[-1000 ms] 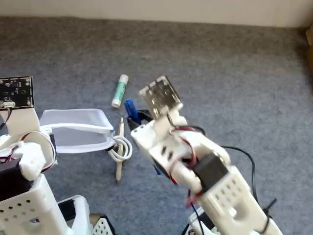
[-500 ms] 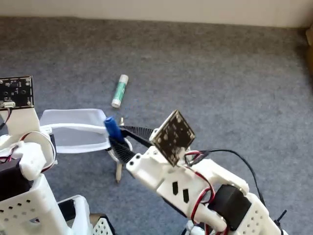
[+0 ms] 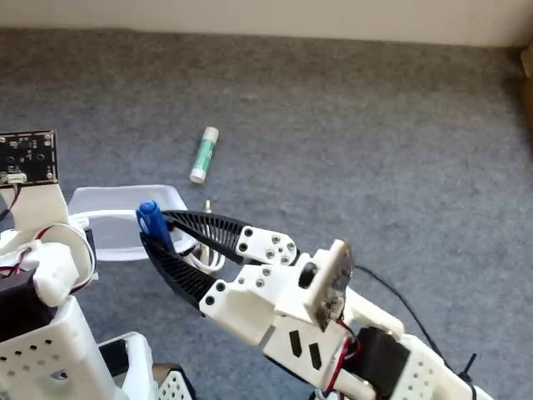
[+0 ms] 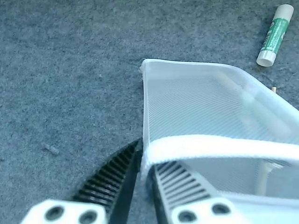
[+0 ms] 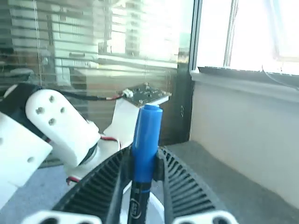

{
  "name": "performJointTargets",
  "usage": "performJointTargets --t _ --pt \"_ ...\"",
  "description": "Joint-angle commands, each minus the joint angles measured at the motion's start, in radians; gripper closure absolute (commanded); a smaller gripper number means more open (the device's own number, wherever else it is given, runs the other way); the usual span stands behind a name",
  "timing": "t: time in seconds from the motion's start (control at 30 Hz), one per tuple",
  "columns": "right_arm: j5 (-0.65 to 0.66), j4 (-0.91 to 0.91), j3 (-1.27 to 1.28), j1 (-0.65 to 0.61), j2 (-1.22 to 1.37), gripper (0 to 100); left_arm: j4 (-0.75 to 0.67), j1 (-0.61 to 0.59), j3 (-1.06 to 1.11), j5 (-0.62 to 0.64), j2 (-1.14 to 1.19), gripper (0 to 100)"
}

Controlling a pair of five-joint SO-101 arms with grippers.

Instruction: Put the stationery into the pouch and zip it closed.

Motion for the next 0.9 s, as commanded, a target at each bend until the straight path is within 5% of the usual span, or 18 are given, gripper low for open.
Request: performJointTargets --t 0.0,0.37,0.87 --pt "0.014 -0.245 0.048 -0.007 -0.018 99.4 -0.021 0.012 -0.007 0.009 -0.007 99" --pt "0.015 -0.765 0.309 0.048 -0.010 99.4 -0.020 0.012 -0.007 0.009 -0.007 99" --pt "0.008 -1.075 0.381 0.124 0.305 99.4 -0.020 0.010 -0.005 0.009 -0.007 99"
